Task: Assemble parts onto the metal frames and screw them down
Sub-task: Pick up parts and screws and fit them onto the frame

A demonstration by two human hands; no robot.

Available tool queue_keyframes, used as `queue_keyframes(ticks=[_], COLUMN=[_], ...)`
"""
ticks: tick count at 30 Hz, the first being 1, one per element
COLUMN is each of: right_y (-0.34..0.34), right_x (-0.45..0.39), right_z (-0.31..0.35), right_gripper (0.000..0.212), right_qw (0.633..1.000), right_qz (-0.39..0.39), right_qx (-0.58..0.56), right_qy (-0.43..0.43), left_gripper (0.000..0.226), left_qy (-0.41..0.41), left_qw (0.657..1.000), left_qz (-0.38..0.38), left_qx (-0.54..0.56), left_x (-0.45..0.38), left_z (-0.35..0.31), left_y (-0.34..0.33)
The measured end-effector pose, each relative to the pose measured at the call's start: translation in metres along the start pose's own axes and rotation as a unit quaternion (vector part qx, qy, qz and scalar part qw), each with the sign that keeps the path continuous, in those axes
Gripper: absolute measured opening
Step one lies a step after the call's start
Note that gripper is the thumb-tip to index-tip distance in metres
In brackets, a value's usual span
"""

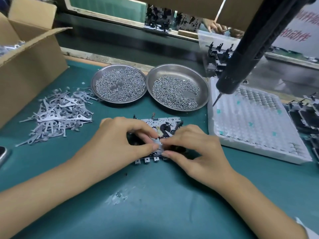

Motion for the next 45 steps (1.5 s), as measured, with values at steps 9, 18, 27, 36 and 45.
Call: queue_keyframes(ticks=[9, 18, 27, 36, 45], right_y=[-0.006, -0.011, -0.01, -0.011, -0.015], right_x=[0.006, 0.008, 0.007, 0.005, 0.003], right_z=[0.005, 0.008, 0.018, 0.015, 0.019], right_gripper=[0.014, 0.02, 0.019, 0.028, 0.005], right_qw=[0.988, 0.989, 0.989, 0.991, 0.982], right_qz=[-0.002, -0.015, -0.016, 0.002, -0.004], right_qx=[0.11, 0.116, 0.147, 0.123, 0.187], right_qy=[0.106, 0.086, 0.03, -0.06, -0.029], left_gripper=[0.022, 0.032, 0.034, 0.037, 0.043], left_qy=[0.033, 0.039, 0.048, 0.046, 0.051], left_qw=[0.998, 0.998, 0.995, 0.997, 0.995], left_qz=[0.006, 0.008, 0.027, 0.031, 0.033], left_qx=[0.045, 0.053, 0.085, 0.057, 0.085], left_x=[-0.002, -0.005, -0.01, -0.013, -0.014], left_z=[0.005, 0.006, 0.008, 0.013, 0.013], left_y=[-0.002, -0.008, -0.014, -0.011, -0.014])
Point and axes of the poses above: each hand's wrist, its own x-axis away from the middle knuckle, its own y-axis out of the back of the hand, z = x × y, the point moved 4 cm from there along -x, towards the middle knuckle, and after that the axes turned 4 degrees about z, right-handed, at the moved point
